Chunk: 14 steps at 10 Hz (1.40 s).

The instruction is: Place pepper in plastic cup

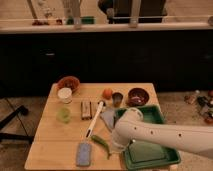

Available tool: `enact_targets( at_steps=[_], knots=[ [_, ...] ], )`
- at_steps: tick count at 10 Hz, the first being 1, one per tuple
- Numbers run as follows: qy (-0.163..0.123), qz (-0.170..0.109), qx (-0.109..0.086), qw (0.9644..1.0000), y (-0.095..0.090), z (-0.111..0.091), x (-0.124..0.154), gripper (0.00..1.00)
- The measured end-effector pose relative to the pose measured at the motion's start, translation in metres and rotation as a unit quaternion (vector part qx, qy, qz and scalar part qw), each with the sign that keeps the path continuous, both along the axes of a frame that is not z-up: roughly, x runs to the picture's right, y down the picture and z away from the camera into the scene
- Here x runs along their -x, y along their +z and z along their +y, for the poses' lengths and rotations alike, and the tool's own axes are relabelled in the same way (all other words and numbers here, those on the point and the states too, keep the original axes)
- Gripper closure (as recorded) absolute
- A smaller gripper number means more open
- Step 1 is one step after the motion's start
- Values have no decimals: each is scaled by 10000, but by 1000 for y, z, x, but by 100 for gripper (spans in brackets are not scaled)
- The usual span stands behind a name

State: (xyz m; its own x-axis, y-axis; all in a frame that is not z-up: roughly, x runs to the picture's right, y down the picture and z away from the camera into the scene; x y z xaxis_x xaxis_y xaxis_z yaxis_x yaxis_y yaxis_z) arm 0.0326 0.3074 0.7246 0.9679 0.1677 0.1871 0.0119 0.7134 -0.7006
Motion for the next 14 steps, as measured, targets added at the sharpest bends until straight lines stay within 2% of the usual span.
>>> enact_targets(
  at_steps=[3, 4, 6, 9, 10, 13, 14],
  knots=[
    [483, 311, 4, 9983, 3, -10, 3, 20],
    [691, 436, 4, 9967, 3, -16, 5, 20],
    [898, 586, 16, 9942, 5, -22, 11, 20],
    [1238, 857, 66, 9886, 16, -28, 25, 20],
    [1360, 947, 90, 9861, 21, -28, 30, 20],
    [1791, 1321, 50, 9749, 36, -19, 37, 20],
    [1838, 1386, 49, 9731, 40, -13, 42, 20]
  ],
)
